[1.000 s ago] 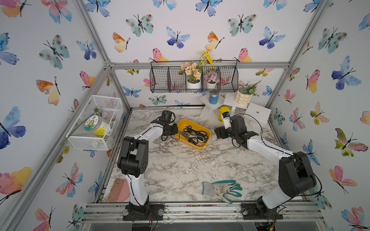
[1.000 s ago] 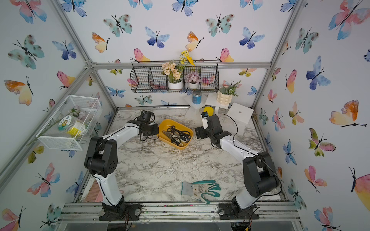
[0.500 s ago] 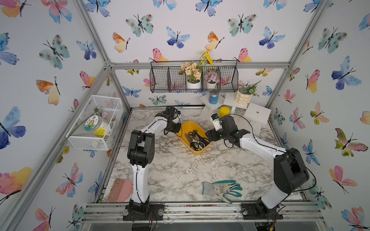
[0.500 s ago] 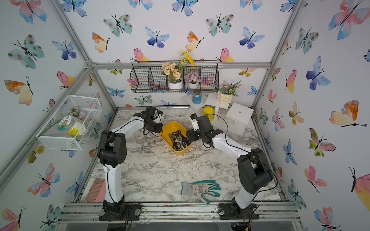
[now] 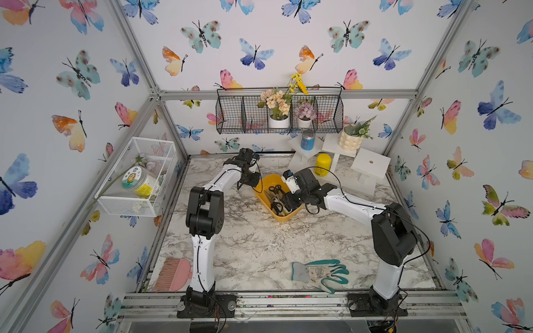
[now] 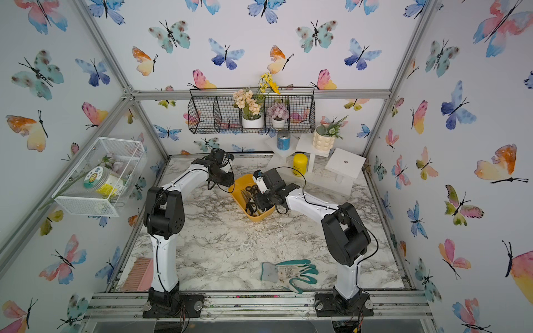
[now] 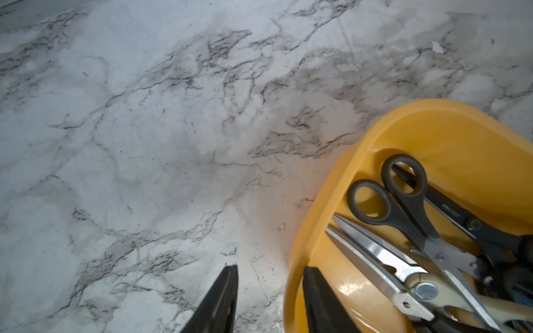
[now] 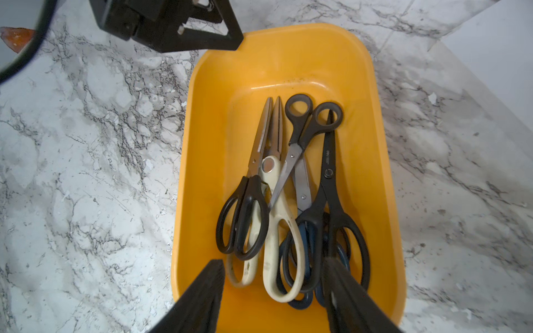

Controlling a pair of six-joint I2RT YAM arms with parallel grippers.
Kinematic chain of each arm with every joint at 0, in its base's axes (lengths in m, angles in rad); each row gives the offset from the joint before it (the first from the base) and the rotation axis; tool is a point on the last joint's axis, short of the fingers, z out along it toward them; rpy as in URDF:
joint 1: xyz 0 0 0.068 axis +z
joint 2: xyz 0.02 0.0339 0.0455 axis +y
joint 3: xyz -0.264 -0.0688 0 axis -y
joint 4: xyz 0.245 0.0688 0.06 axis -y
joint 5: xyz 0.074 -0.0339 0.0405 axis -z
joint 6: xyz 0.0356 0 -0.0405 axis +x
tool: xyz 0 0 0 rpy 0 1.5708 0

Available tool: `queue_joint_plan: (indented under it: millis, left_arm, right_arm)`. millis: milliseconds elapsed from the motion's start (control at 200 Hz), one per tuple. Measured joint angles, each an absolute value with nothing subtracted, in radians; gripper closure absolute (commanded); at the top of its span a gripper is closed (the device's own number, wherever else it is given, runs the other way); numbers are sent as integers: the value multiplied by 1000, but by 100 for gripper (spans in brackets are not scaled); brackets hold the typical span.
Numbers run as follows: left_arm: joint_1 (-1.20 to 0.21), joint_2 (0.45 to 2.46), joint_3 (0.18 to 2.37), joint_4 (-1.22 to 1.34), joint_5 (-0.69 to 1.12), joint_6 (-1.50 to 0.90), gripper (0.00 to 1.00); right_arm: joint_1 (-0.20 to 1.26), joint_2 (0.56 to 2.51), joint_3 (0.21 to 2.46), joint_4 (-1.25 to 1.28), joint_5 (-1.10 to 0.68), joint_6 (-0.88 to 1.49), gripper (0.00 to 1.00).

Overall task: Take the scissors out of the storage box
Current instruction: Adjust the storage box at the center of the board, then pick up the scissors from the storage box.

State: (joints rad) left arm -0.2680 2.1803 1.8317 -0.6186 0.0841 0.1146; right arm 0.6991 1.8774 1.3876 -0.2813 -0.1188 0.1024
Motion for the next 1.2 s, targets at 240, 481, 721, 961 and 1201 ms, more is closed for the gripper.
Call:
queue_joint_plan:
  millis: [240, 481, 721, 961, 1201]
  left_arm:
    - [-268, 2031, 1711, -619, 24, 19, 54]
    - [-264, 1819, 1574, -599, 27, -76, 55]
    - [-280, 1729, 1435, -583, 27, -131, 57]
    - [-299, 1708, 1370, -578, 27, -152, 57]
    - [-301, 1701, 1371, -573, 27, -154, 59]
  right_arm:
    - [735, 1939, 1429, -310, -104, 149, 52]
    - [736, 2013, 1482, -332, -90, 199, 57]
    - [736, 2080, 1556, -358, -62, 221, 64]
    - [736, 2130, 1596, -384, -57, 227, 68]
    - [736, 2130, 1598, -406, -57, 230, 70]
